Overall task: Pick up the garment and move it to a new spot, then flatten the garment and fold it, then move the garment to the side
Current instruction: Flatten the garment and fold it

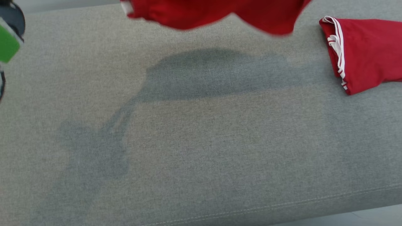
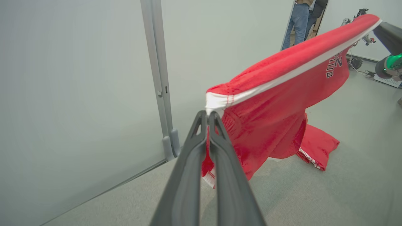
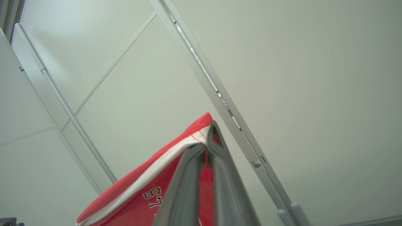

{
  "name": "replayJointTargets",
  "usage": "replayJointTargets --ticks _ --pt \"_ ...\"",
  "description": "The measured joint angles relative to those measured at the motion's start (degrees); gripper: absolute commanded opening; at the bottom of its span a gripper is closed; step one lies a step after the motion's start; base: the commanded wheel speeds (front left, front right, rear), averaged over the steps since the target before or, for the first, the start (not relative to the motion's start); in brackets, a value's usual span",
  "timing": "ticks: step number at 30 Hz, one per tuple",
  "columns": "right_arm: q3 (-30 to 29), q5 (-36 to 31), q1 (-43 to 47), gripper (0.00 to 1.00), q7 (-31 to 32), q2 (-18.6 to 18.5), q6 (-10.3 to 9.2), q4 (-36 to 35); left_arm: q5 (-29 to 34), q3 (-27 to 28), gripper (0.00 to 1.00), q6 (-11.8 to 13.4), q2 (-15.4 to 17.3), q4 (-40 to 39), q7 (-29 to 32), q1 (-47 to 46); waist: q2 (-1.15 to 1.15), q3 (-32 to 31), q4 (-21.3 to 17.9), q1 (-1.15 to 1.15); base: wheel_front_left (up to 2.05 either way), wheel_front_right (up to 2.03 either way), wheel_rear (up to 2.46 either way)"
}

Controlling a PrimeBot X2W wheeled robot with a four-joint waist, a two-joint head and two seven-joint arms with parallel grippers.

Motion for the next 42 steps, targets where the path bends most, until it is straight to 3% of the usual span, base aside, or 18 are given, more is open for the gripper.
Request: replayJointTargets --ticks 2,4,8,13,17,20,25,32,42 --pt "-2.2 -1.0 -4.7 0.0 -3.3 2.9 0.3 3.0 5.4 -0.9 0.0 -0.7 -2.4 0.5 -2.7 -5.0 0.0 1.6 0.7 0.0 0.0 0.0 0.0" --pt "-1.6 -1.0 -8.5 0.0 -4.8 6.7 0.23 3.9 6.8 -1.6 0.0 -0.8 -4.1 1.5 -4.8 -6.6 0.0 3.3 1.2 0.0 0.0 0.0 0.0" --pt "5.8 -2.5 -9.2 0.0 -4.5 10.6 0.16 1.0 11.4 -4.9 0.0 -3.0 -5.2 1.0 -9.5 -3.8 0.0 6.6 1.9 0.01 0.0 0.0 0.0" --pt "9.9 -2.4 6.4 0.0 -4.2 10.4 -0.07 -1.5 11.9 -7.6 0.0 -2.5 -8.5 0.3 -16.5 9.7 0.0 10.9 2.1 0.01 0.0 0.0 0.0" --pt "11.0 -2.4 24.6 0.0 -7.4 9.9 -0.24 3.8 12.9 -10.2 0.0 -1.8 -8.3 8.0 -22.5 24.6 0.0 13.4 1.9 0.01 0.0 0.0 0.0" --pt "12.2 -3.2 32.7 0.0 -9.2 8.8 -0.23 6.6 12.8 -9.8 0.0 -1.7 -7.6 11.3 -26.2 31.9 0.0 13.7 1.5 0.01 0.0 0.0 0.0" --pt "13.8 -4.8 35.3 0.0 -10.4 7.0 1.64 8.0 12.0 -9.6 0.0 -1.8 -6.6 11.3 -29.8 36.2 0.0 11.7 1.0 0.0 0.0 0.0 0.0" --pt "13.5 -5.3 42.1 0.0 -10.5 1.3 2.33 9.6 11.0 -14.0 0.0 -3.5 -8.4 8.6 -30.4 41.0 0.0 7.8 0.8 0.0 0.0 0.0 0.0" --pt "12.2 -0.6 57.4 0.0 -6.0 -8.0 2.85 8.7 4.3 -20.3 0.0 -3.3 -10.6 6.1 -29.2 56.4 0.0 3.5 3.9 0.0 0.0 0.0 0.0"
